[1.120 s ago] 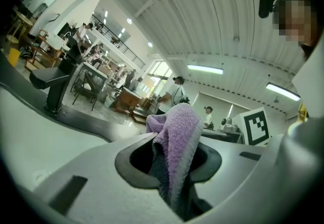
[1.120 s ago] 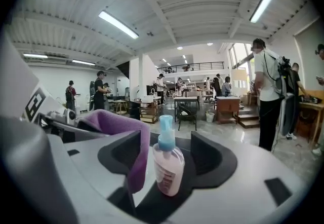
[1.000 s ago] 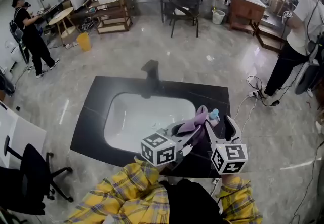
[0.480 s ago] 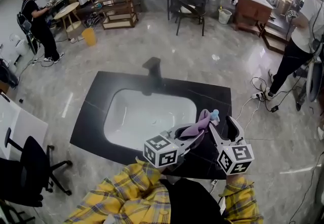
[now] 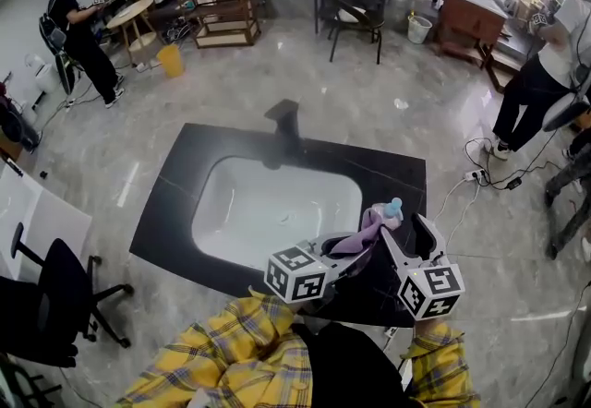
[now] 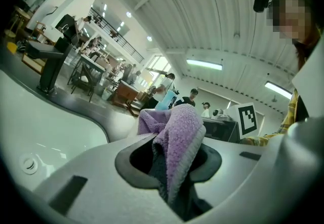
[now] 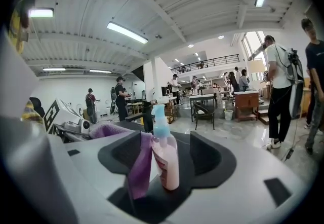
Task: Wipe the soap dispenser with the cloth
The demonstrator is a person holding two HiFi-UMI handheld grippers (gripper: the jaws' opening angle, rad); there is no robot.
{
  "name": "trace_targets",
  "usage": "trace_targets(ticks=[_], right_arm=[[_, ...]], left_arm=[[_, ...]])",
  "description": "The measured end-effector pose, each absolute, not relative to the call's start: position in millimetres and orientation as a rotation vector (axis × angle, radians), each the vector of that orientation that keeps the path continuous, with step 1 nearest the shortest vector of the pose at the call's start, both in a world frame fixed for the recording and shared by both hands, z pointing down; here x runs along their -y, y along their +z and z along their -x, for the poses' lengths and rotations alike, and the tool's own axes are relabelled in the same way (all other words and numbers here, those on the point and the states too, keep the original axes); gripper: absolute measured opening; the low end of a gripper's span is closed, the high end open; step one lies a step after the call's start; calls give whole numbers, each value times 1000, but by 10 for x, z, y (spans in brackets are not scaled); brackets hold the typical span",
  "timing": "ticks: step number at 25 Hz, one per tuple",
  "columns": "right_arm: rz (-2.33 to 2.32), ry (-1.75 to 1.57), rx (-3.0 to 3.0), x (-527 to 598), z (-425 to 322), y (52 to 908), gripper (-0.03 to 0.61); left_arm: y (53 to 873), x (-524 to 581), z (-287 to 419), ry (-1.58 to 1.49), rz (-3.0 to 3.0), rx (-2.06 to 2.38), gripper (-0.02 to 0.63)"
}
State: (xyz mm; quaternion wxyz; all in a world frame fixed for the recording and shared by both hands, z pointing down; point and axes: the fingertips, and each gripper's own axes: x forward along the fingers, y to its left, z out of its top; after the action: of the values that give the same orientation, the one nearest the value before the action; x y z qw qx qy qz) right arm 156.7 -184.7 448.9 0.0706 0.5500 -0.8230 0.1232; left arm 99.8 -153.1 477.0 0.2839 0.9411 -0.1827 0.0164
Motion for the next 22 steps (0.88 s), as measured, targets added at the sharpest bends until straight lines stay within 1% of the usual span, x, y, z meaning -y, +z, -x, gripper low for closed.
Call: trace_targets(ticks=[8,15,22], right_arm=[[-1495,313,2553,1833,-1507,4503,273],[-1272,182,2581,1959,-1524,4515,273],[-895,133,2710,2038,-1386,4435,273]], left_arm=[[5090,1453,-1019,191,-2449,445,87],[5114,1514,-973,219,-2438,454,87],[5035,1538,-801,199,-2450,510,89]])
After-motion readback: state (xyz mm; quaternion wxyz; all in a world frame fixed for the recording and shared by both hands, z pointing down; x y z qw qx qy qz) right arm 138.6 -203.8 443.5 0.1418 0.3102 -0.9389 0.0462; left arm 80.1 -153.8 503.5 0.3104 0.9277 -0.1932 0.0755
